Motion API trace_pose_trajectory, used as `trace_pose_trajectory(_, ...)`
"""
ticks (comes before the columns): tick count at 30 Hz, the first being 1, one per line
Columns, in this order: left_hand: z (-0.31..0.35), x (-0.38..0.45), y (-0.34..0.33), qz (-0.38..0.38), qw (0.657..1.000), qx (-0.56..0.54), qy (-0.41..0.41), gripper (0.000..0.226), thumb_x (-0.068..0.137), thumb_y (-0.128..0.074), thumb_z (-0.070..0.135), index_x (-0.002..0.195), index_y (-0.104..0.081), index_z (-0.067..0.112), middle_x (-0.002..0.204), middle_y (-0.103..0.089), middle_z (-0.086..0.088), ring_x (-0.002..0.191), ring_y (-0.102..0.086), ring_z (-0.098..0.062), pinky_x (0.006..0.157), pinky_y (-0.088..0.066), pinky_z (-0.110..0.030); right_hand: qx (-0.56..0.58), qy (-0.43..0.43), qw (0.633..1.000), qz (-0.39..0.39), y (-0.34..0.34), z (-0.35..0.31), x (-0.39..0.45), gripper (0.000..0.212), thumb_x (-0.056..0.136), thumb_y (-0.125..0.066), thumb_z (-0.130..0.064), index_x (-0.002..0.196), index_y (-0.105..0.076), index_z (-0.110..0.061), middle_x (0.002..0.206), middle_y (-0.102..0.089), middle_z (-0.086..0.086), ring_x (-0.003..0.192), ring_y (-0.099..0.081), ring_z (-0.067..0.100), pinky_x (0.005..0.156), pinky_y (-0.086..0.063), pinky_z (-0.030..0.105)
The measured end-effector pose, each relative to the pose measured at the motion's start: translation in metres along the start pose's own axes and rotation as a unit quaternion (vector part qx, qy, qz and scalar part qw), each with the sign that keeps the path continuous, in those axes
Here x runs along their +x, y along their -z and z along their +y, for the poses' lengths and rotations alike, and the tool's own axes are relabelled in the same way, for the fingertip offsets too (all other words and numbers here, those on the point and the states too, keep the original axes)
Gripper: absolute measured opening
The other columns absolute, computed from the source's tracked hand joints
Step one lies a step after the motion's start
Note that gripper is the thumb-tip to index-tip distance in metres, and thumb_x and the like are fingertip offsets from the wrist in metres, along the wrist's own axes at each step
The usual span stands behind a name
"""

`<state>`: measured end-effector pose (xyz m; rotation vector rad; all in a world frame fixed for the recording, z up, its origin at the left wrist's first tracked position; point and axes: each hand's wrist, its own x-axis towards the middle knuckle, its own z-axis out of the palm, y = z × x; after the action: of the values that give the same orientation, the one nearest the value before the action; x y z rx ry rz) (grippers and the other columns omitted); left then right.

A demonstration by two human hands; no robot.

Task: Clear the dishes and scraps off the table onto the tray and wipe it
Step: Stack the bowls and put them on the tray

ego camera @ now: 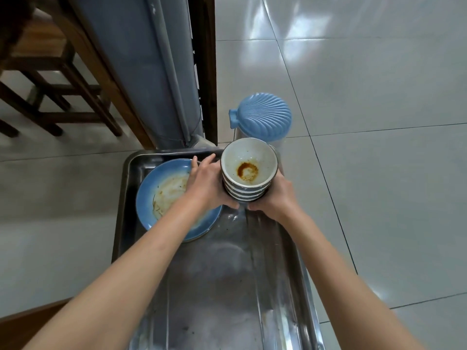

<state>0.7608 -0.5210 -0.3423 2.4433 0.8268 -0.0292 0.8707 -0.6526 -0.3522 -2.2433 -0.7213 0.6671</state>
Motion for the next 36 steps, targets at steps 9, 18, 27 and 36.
trace_pose_trajectory(9, 0.002, 0.007, -0.004, -0.021, 0.999, 0.047, 0.007, 0.104, 0.047, -0.084, 0.053, 0.138, -0.042, 0.026, 0.145, -0.039, 0.004, 0.142, -0.014, -0.017, 0.11, 0.014, -0.049, 0.013, -0.022, 1.0, 0.009, 0.001, -0.001, 0.001, 0.085, 0.042, -0.085, -0.009, 0.118, -0.05, -0.024, 0.074, -0.044, -0.027, 0.066, -0.044, -0.003, 0.049, -0.032, -0.005)
trace_pose_trajectory(18, -0.002, 0.006, -0.01, -0.015, 0.999, 0.04, 0.009, 0.109, 0.046, -0.084, 0.052, 0.141, -0.037, 0.024, 0.142, -0.043, 0.002, 0.144, -0.005, -0.024, 0.108, 0.012, -0.055, 0.038, -0.07, 0.997, -0.003, 0.0, -0.011, -0.01, 0.103, 0.051, -0.083, -0.015, 0.136, -0.03, -0.036, 0.103, -0.053, -0.009, 0.084, -0.047, 0.012, 0.054, -0.037, 0.01)
trace_pose_trajectory(27, 0.008, -0.032, 0.031, -0.047, 0.994, 0.07, 0.076, 0.136, 0.046, -0.083, 0.057, 0.149, -0.005, 0.016, 0.155, -0.02, -0.003, 0.144, 0.002, -0.026, 0.109, 0.01, -0.052, -0.04, -0.113, 0.991, -0.06, 0.038, -0.045, -0.049, 0.121, 0.065, -0.082, -0.013, 0.149, 0.005, -0.014, 0.138, -0.046, 0.013, 0.124, -0.045, 0.029, 0.091, -0.044, 0.031)
trace_pose_trajectory(36, 0.049, -0.083, 0.127, -0.086, 0.985, 0.087, 0.119, 0.124, 0.056, -0.078, 0.058, 0.149, -0.008, 0.016, 0.155, -0.02, -0.001, 0.144, 0.0, -0.026, 0.111, 0.006, -0.053, -0.092, -0.141, 0.98, -0.11, 0.102, -0.121, -0.089, 0.117, 0.068, -0.08, -0.01, 0.149, 0.004, -0.012, 0.142, -0.041, 0.014, 0.127, -0.042, 0.029, 0.087, -0.042, 0.027)
